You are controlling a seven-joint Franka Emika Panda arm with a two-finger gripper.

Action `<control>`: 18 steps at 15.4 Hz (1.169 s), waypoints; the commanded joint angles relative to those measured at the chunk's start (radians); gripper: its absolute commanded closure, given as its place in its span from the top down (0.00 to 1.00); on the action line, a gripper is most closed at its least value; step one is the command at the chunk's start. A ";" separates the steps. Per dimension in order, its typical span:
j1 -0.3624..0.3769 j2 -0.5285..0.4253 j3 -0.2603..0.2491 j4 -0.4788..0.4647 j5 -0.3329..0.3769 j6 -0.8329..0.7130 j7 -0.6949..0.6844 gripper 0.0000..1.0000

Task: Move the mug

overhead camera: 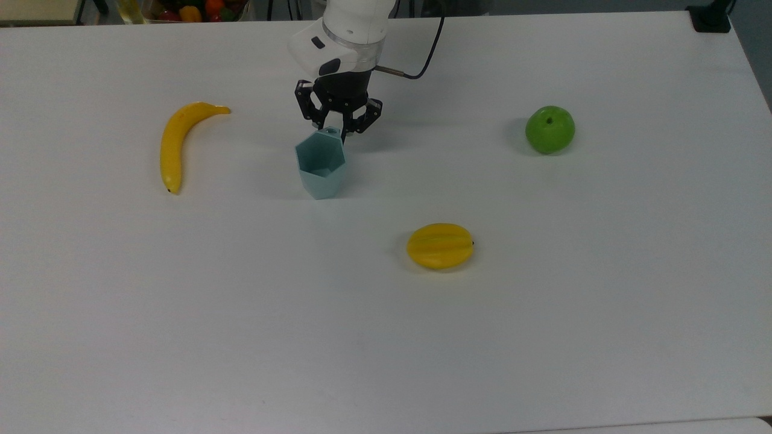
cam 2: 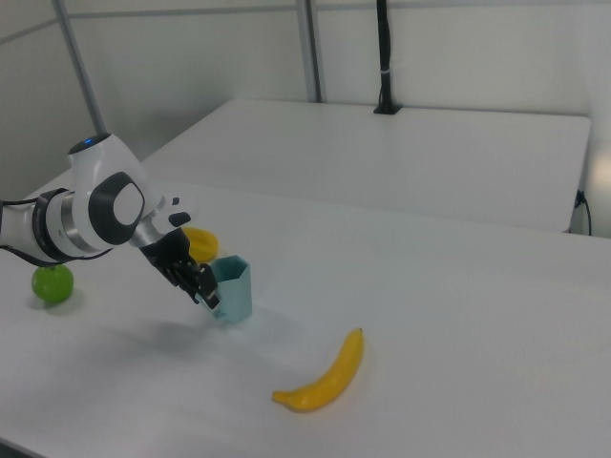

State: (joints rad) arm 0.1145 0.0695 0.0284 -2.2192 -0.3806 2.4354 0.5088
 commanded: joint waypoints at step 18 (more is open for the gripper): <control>0.007 -0.045 -0.096 0.644 0.327 -0.837 -0.498 1.00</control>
State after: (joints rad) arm 0.1182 0.0494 -0.0287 -1.6100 -0.1001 1.6928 0.1338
